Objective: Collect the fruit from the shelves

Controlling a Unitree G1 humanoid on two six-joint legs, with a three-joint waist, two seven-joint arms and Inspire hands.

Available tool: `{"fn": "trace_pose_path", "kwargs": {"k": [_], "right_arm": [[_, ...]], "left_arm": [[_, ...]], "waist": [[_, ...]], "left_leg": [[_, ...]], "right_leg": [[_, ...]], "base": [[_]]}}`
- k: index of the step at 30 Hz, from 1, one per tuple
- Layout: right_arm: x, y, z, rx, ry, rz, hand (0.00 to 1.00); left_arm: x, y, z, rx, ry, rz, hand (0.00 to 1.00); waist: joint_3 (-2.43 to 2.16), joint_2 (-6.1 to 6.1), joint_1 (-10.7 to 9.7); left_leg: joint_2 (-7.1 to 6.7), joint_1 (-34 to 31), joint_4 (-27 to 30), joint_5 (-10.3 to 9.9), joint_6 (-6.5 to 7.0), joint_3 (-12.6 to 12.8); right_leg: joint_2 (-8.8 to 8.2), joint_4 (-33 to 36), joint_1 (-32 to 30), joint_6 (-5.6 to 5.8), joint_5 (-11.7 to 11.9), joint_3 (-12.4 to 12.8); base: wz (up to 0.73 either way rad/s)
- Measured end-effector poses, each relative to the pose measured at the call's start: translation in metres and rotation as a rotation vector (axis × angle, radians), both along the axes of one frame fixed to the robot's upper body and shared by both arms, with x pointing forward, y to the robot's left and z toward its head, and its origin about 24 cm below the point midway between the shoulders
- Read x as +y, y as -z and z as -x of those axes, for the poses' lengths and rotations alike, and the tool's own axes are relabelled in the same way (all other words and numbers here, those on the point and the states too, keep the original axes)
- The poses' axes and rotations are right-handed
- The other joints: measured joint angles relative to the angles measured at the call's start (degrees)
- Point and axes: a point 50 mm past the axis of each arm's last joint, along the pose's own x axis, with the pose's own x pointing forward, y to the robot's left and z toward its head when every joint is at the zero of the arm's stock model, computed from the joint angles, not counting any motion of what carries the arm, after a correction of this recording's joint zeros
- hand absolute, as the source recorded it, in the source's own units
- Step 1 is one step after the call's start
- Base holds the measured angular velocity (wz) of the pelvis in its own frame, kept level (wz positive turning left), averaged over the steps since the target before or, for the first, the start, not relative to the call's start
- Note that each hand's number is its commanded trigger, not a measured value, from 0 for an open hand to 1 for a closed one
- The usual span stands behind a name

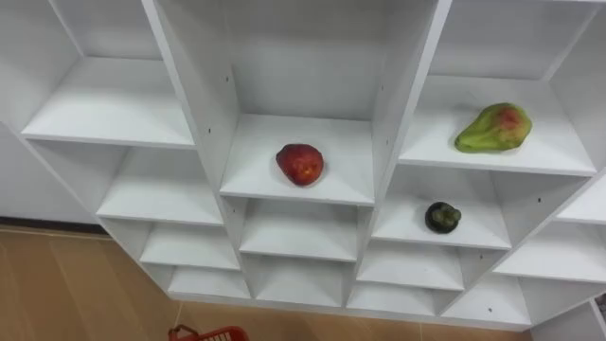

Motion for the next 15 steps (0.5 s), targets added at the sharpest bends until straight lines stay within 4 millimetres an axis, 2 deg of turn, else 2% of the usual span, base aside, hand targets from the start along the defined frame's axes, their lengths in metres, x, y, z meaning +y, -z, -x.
{"fn": "trace_pose_path", "kwargs": {"k": [8,15], "right_arm": [[-0.0003,-0.0001,0.0004,0.003,-0.008,0.005,0.0],[-0.0009,-0.0004,-0.0024,-0.006,-0.006,0.017,0.0]], "left_arm": [[0.0007,0.0,0.0009,0.001,-0.007,0.002,1.0],[-0.0005,0.0003,0.0012,-0.001,-0.018,-0.003,1.0]], "waist": [[0.14,0.27,0.0],[0.05,0.34,-0.2]], "left_leg": [[0.02,0.1,0.0,0.0,0.0,0.1],[0.01,-0.3,0.0,0.0,0.0,0.3]], "right_leg": [[0.01,-0.1,-0.1,0.0,0.0,0.1],[-0.03,0.3,-0.6,0.0,0.0,0.1]], "base": [[0.0],[-0.01]]}}
